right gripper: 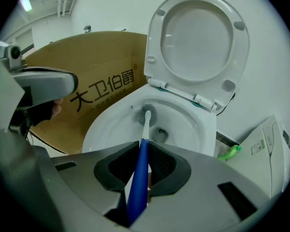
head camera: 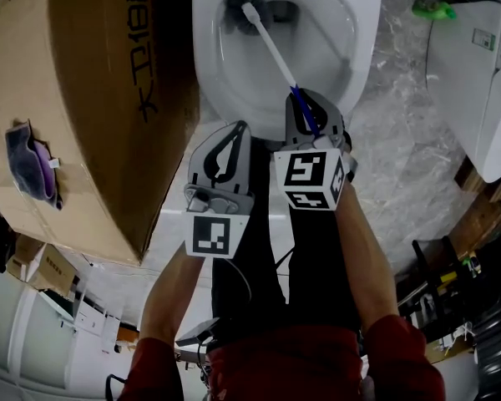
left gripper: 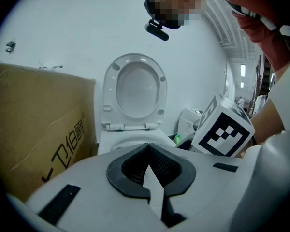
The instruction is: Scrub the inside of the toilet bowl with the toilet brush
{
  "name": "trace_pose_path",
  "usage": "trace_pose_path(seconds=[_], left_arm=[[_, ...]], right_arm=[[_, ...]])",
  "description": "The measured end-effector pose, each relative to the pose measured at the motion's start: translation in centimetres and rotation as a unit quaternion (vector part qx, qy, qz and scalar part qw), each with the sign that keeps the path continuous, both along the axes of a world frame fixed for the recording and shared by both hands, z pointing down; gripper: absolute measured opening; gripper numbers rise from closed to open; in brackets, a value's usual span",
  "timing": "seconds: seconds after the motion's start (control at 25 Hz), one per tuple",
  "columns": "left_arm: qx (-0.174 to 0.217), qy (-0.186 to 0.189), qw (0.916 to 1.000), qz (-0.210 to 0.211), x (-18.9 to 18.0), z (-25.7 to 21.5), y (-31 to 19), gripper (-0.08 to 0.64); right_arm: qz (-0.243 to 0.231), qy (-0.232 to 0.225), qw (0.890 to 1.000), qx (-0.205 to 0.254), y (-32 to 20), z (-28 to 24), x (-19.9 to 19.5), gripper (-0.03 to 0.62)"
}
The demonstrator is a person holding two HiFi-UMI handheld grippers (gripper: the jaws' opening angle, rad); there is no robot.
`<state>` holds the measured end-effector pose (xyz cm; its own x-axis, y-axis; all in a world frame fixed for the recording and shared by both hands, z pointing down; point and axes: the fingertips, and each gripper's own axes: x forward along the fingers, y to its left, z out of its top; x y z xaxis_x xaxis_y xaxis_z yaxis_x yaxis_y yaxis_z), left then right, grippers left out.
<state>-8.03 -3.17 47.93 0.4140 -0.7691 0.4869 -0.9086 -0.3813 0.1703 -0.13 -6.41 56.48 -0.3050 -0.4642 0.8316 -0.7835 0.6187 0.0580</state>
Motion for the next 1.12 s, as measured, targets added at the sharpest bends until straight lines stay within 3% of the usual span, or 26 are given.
trace_pose_path(seconds=[0.76, 1.12], left_arm=[[0.004, 0.002, 1.0000, -0.009, 1.1, 0.2, -1.0, 0.012], [0.004, 0.005, 1.0000, -0.004, 2.2, 0.3, -0.9, 0.012]], right_arm=[[-0.063, -0.011, 0.995, -0.074, 10.4, -0.8, 2.0, 0.060], [-0.099, 0.044, 0.989, -0.103, 13.0, -0.9, 6.6, 0.060]])
